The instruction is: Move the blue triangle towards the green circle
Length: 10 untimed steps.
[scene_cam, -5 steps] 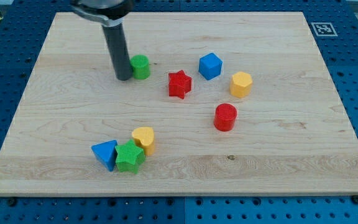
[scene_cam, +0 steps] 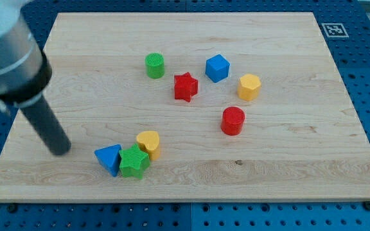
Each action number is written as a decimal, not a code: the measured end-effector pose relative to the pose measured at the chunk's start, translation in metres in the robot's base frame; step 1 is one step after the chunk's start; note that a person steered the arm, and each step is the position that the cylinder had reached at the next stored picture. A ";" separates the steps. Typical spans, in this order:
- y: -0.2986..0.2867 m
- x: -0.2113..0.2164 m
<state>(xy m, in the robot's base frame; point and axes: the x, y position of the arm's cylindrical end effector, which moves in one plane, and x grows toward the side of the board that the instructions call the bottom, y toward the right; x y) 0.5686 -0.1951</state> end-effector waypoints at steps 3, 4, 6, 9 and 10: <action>0.124 0.044; 0.123 0.050; 0.106 0.039; 0.082 -0.010; 0.071 -0.021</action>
<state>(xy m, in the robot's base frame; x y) 0.5480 -0.1237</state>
